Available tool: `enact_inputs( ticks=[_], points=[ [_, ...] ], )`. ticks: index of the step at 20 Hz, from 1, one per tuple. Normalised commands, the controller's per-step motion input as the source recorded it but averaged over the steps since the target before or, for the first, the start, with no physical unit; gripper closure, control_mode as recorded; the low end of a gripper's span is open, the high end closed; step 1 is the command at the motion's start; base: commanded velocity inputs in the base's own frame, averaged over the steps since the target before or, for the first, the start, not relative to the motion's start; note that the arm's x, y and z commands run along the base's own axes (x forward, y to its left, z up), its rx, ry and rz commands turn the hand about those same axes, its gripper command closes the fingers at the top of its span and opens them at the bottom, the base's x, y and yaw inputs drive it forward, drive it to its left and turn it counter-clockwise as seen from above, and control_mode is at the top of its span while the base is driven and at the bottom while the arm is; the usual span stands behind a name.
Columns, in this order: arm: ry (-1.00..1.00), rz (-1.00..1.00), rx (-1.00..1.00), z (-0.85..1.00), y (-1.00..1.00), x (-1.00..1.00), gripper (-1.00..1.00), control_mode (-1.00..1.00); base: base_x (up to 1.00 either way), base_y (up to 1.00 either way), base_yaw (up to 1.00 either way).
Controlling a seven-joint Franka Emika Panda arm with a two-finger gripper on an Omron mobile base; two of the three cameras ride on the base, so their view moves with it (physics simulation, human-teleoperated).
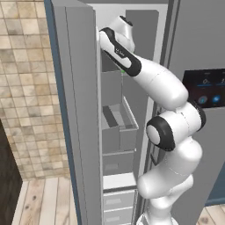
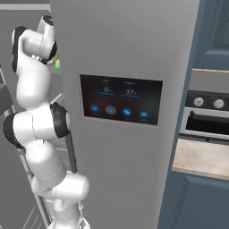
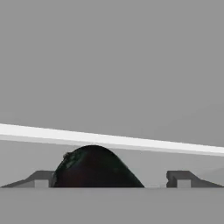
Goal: Take the corn, mushroom, and eggplant from the freezer and place them in the bowl on the counter.
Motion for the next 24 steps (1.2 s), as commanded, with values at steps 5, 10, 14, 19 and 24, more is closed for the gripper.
enact_inputs(
  ticks=[5,10,14,19,24],
  points=[
    [0.21,0.14,-0.18,0.00,0.00,0.15,-1.00,-1.00,0.00,0.00,0.00],
    [0.08,0.17,-0.17,-0.08,-0.10,0.05,-1.00,-1.00,0.00,0.00,0.00],
    [0.00,0.22,-0.12,-0.46,-0.03,0.09,-1.00,-1.00,0.00,0.00,0.00],
    [-0.05,0.31,-0.08,-0.88,0.00,0.21,-1.00,-1.00,0.00,0.00,0.00],
    [-0.22,0.38,0.00,-0.79,0.00,0.23,1.00,-1.00,0.00,0.00,0.00]
  ],
)
